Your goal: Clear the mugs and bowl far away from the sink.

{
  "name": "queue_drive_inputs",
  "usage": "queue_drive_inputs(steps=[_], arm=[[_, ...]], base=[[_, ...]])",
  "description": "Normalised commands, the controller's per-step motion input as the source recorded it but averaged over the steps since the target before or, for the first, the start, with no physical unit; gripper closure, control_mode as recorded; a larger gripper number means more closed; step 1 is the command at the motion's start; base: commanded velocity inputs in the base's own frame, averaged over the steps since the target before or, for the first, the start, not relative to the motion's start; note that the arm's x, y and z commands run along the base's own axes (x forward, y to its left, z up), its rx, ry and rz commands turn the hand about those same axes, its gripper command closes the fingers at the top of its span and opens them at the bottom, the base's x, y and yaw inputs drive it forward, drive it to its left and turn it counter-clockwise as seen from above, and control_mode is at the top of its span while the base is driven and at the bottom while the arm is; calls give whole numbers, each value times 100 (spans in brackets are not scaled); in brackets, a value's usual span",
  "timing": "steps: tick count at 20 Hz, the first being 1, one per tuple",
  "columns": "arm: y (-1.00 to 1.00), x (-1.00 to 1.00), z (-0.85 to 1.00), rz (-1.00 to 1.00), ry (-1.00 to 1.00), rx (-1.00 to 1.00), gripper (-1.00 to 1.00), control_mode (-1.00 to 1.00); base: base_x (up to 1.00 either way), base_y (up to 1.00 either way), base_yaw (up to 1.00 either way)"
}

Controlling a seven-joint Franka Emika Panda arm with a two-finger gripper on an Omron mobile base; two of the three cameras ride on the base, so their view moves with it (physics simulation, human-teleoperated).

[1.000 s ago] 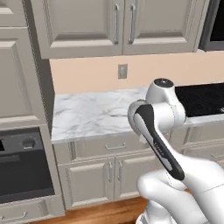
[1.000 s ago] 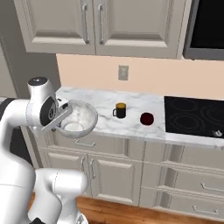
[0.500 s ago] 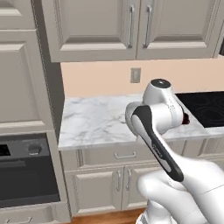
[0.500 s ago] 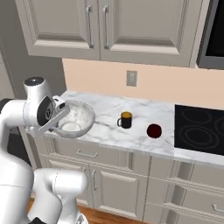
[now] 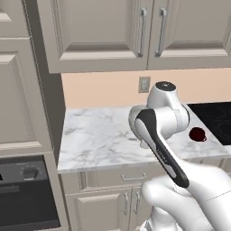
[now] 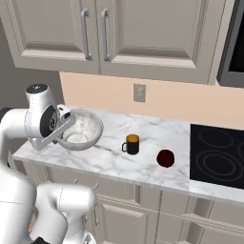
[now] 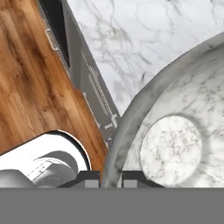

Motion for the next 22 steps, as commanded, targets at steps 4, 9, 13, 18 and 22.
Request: queue_drive_inputs(steps=[4,9,13,18,22], arm=[[0,0,0,0,0,0,100,100],[0,9,-4,0,0,0,100,-100],[-1,29,-36,7,5,0,100,-100],[0,81,-58,9,13,0,100,-100],[0,97,-61,8,14,0,100,-100]], base=[[53,0,0],[22,0,0],[0,0,0],[0,0,0],[0,0,0]])
